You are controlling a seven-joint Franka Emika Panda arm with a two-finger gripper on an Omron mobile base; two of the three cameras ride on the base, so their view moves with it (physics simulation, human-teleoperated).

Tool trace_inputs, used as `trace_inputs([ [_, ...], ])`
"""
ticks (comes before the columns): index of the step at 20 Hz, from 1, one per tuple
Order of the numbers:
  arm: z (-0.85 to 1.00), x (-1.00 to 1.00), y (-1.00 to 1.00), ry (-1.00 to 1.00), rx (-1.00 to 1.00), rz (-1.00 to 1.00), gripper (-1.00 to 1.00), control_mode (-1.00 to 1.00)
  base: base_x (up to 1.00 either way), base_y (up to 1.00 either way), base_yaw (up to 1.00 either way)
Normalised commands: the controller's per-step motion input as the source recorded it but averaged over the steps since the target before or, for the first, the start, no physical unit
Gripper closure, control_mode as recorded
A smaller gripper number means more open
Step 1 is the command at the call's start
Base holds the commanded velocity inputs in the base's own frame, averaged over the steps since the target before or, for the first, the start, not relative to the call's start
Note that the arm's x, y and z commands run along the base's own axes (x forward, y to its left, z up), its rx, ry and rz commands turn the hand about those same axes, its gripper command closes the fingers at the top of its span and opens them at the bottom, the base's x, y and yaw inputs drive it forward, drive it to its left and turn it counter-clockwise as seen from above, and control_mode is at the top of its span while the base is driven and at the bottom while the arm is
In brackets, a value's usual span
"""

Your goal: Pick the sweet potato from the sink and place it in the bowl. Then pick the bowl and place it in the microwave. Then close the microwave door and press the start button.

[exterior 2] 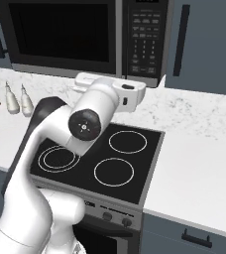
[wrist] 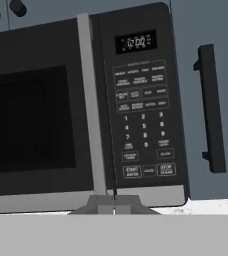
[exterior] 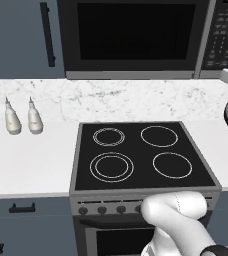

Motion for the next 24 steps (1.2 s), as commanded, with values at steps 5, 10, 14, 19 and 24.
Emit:
trace_inputs([
  [5, -0.05, 0.29, -0.01, 0.00, 0.00, 0.00, 1.00, -1.00, 0.00, 0.00, 0.00],
  [10, 0.00, 0.33, -0.04, 0.00, 0.00, 0.00, 1.00, -1.00, 0.00, 0.00, 0.00],
  [14, 0.00, 0.19, -0.16, 0.00, 0.00, 0.00, 1.00, -1.00, 0.00, 0.00, 0.00],
  [19, 0.00, 0.12, -0.12, 0.00, 0.00, 0.00, 1.00, -1.00, 0.00, 0.00, 0.00],
  [24, -0.05, 0.17, 0.00, 0.00, -0.01, 0.00, 1.00, -1.00, 0.00, 0.00, 0.00],
])
